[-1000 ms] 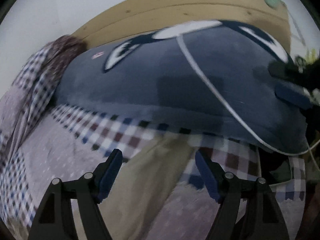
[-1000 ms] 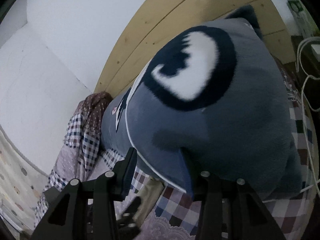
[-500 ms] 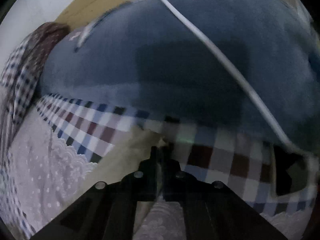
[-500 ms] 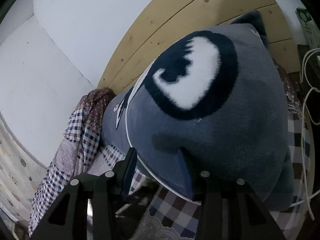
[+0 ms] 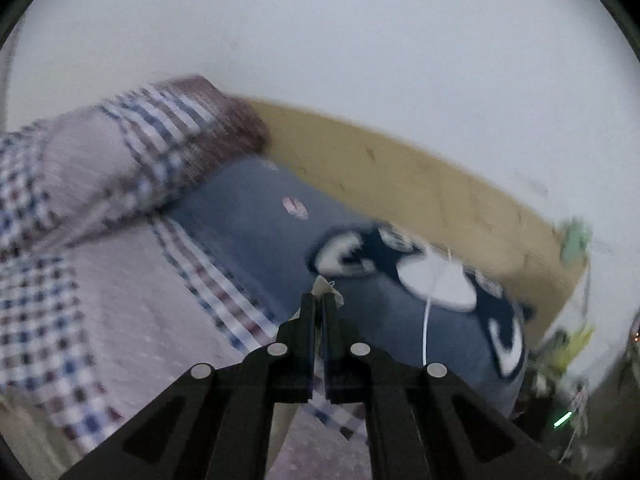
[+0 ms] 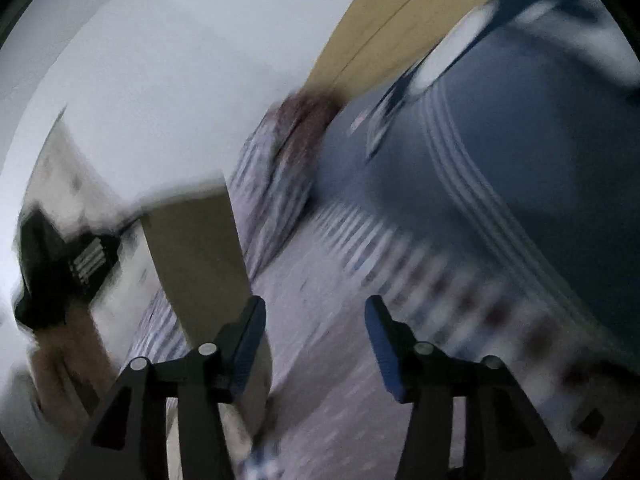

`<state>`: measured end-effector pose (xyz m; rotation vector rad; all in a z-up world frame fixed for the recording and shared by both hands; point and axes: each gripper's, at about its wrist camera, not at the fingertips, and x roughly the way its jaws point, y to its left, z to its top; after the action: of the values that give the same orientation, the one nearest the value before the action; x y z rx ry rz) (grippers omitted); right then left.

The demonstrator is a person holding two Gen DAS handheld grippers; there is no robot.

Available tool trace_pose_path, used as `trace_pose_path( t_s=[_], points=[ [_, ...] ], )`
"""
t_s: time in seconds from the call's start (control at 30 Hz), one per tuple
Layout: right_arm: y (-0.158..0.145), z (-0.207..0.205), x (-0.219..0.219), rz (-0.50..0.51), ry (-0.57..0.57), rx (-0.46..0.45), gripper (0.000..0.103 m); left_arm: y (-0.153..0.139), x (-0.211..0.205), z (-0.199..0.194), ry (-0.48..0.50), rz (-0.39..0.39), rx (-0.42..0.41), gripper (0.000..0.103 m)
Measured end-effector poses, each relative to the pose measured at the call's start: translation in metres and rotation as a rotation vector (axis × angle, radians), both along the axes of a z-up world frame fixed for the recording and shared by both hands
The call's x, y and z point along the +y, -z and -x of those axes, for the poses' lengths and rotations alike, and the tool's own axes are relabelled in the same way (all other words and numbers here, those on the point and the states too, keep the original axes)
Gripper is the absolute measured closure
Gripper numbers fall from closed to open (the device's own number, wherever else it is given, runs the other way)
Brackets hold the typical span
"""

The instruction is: Fold clothes

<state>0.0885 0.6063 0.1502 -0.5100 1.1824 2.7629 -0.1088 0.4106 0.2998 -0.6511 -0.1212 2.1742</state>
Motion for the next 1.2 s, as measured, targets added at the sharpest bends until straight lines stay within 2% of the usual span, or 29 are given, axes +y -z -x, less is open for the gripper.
trace_pose_path(
  t_s=[0.2, 0.33, 0.4, 0.5, 0.67, 0.83, 0.9, 0.93, 0.97, 1.0, 1.2],
  points=[
    [0.014, 0.06, -0.072, -0.06, -0.295, -0.055, 0.039, -0.08, -0.088, 0.008, -0.171, -0.105, 0.082, 0.102],
    [0.02, 0.087, -0.131, -0.147, -0.491, -0.09, 0.038, -0.127, -0.147, 0.001, -0.278, -0.168, 0.156, 0.102],
    [0.027, 0.097, -0.16, -0.192, -0.561, -0.124, 0.038, -0.143, -0.176, -0.001, -0.33, -0.172, 0.178, 0.102],
    [0.038, 0.101, -0.203, -0.262, -0.641, -0.165, 0.038, -0.152, -0.214, -0.004, -0.403, -0.16, 0.192, 0.102],
    [0.049, 0.115, -0.262, -0.349, -0.76, -0.176, 0.038, -0.139, -0.273, -0.003, -0.506, -0.149, 0.16, 0.102],
    [0.06, 0.13, -0.304, -0.418, -0.813, -0.188, 0.04, -0.118, -0.313, -0.007, -0.558, -0.155, 0.121, 0.102],
    [0.074, 0.14, -0.313, -0.408, -0.823, -0.227, 0.046, -0.108, -0.327, -0.01, -0.574, -0.15, 0.112, 0.102],
    [0.081, 0.144, -0.315, -0.413, -0.82, -0.258, 0.063, -0.101, -0.335, -0.013, -0.587, -0.146, 0.108, 0.102],
    [0.088, 0.147, -0.317, -0.418, -0.817, -0.289, 0.088, -0.091, -0.345, -0.015, -0.597, -0.141, 0.099, 0.102],
    [0.095, 0.151, -0.318, -0.424, -0.813, -0.321, 0.097, -0.079, -0.358, -0.016, -0.62, -0.139, 0.087, 0.102],
    [0.096, 0.147, -0.308, -0.473, -0.791, -0.363, 0.096, 0.003, -0.443, -0.033, -0.765, -0.187, -0.073, 0.102]
  ],
)
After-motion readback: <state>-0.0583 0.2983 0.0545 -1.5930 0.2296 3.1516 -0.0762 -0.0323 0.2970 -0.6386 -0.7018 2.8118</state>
